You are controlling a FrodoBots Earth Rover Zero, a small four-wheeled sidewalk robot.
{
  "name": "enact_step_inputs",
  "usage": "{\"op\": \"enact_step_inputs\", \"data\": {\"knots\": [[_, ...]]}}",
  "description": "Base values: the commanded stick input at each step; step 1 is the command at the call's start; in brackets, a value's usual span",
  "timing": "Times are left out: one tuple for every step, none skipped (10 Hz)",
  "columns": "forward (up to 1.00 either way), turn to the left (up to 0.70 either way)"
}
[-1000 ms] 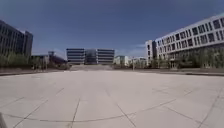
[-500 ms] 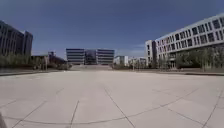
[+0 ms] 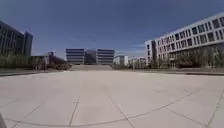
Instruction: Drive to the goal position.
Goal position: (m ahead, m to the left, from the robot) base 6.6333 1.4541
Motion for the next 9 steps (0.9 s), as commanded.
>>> {"op": "enact_step_inputs", "data": {"knots": [[0.09,-0.05],[0.09,-0.05],[0.09,-0.05],[0.09,-0.05],[0.09,-0.05],[0.09,-0.05],[0.09,-0.05],[0.09,-0.05],[0.09,-0.05]]}}
